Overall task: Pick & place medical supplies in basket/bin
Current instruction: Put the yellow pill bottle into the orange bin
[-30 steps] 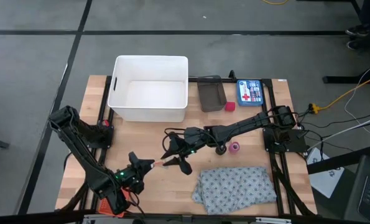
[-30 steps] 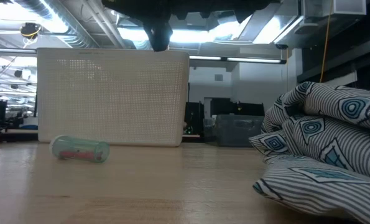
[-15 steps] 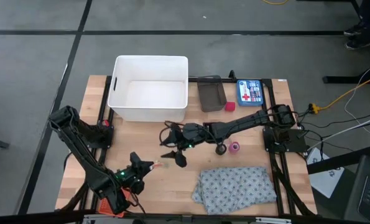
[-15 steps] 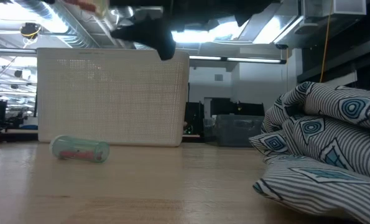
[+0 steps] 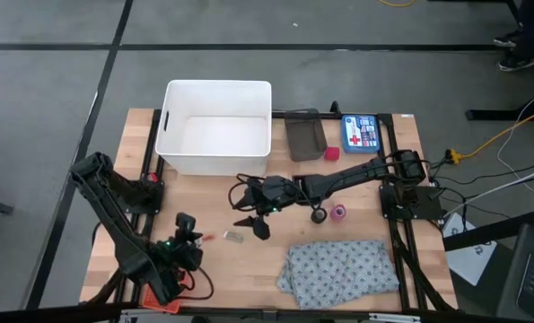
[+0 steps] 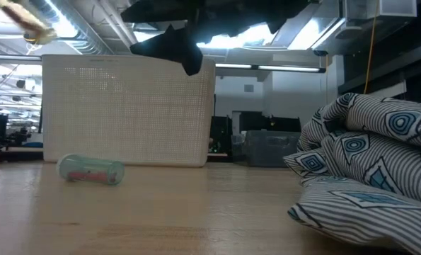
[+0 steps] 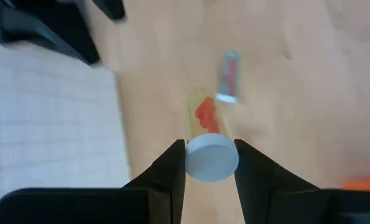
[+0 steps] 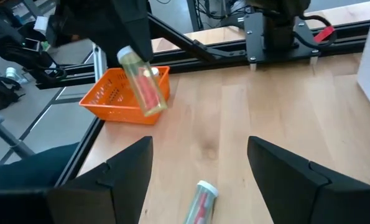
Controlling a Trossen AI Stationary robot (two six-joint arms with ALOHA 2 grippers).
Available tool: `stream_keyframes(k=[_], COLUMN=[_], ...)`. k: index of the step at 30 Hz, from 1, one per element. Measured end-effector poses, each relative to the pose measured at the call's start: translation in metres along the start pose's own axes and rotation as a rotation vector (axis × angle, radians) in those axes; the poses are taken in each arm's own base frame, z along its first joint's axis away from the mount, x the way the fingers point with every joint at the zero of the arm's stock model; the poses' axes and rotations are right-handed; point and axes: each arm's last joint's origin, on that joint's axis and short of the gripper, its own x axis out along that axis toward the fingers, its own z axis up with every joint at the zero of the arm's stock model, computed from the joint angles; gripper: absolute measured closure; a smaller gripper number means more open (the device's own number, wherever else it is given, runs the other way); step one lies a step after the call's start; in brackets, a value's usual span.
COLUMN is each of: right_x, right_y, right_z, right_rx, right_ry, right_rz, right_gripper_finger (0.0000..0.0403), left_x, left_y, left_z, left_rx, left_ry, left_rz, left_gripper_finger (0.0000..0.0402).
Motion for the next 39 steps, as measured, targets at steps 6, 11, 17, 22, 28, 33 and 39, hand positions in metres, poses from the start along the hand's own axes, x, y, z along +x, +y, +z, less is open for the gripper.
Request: stream_keyframes(k=[6,11,17,22,28,33,39], right_x=[0.0,0.001,0.002,0.002,0.003,0.003,0.003], right_y=[0.002,0.008,0.01,0.015,0.023,0.029,0.03], right_z=[0.0,-0.002,-0.002,-0.001,-0.004,-0.005,-0.005], right_rx=[0.005,0.016,0.06,0.08,0.077,0.074,0.079], right_ry=[-0.009,-0.017,-0.036,-0.057,-0.057,-0.056,-0.057], right_rz=[-0.036,-0.064,-0.106,-0.12,-0.12,-0.117,-0.118], right_gripper_finger=[0.014,0.014,0.014,0.014,0.014,0.014,0.014], left_x=[-0.013,-0.028,-0.037,-0.045,-0.042,-0.021,-0.003], left_y=[0.008,0.014,0.006,-0.004,-0.019,-0.028,-0.032], left_z=[0.004,0.006,0.002,-0.003,-0.01,-0.02,-0.022], left_rx=[-0.059,-0.087,-0.13,-0.137,-0.152,-0.136,-0.12], left_ry=[0.127,0.211,0.32,0.322,0.347,0.417,0.459], left_rz=[-0.165,-0.282,-0.433,-0.453,-0.509,-0.521,-0.566], left_gripper_finger=[0.0304,0.0304,0.0304,0.0304,0.0304,0.0304,0.0304])
